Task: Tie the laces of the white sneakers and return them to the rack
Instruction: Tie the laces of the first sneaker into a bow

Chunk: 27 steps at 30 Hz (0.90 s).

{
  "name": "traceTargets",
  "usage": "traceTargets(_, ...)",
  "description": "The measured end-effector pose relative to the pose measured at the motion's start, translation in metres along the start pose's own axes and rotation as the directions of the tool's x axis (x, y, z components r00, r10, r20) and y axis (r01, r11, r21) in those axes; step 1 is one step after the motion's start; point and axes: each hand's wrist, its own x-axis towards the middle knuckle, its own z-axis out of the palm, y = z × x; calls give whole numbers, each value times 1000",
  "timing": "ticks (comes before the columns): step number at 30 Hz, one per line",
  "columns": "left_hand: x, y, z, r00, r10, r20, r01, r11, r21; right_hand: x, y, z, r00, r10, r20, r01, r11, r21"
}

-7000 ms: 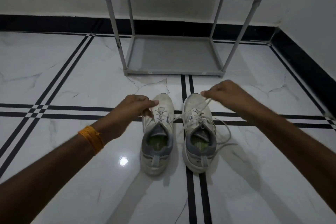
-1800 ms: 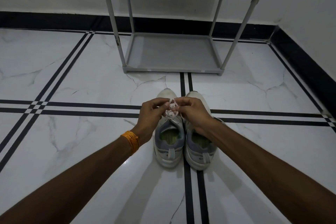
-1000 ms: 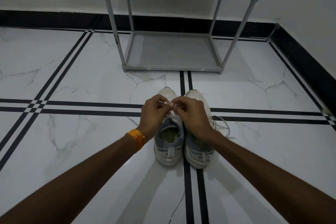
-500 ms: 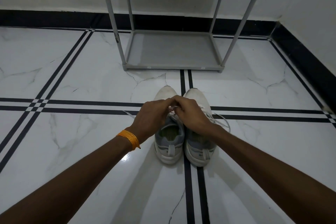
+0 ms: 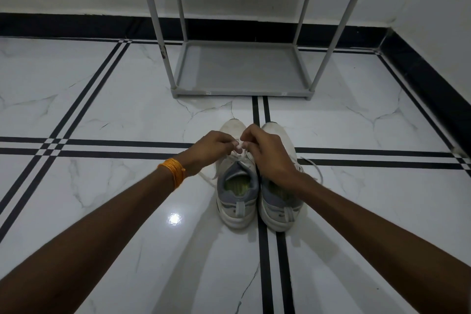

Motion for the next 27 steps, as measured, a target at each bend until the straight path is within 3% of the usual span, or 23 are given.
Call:
traceTargets(4,-2,1,2,998,-38,-41,31,988,-148,0,2,-3,997,-71,-18,69,994,-88)
traceTargets(8,-3,0,2,996,-58,-61,48,986,-162,-2,-2,-9,975,-221,-9,206,923,-325)
traceTargets(12,-5,1,4,998,-44,-53,34,985,-169,3,-5,-9,940,-339,49,327,845,-424)
traceTargets(17,-2,-5,-4,966,-33,-258,-29,972,-234,6,4,-13,984,-142,106,169,928,-332)
traceTargets(21,-8,-26,-13,939,-43,-342,-18,984,-175,6,26,-43,991,38,126,11,930,-367)
traceTargets(24,-16,-46,-10,944,44,-326,-21,997,73,-6,44,-57,958,199,208,-115,927,-357)
traceTargets(27,-17,-50,0,921,218,-322,-80,916,393,-11,46,-52,943,265,203,-200,935,-293)
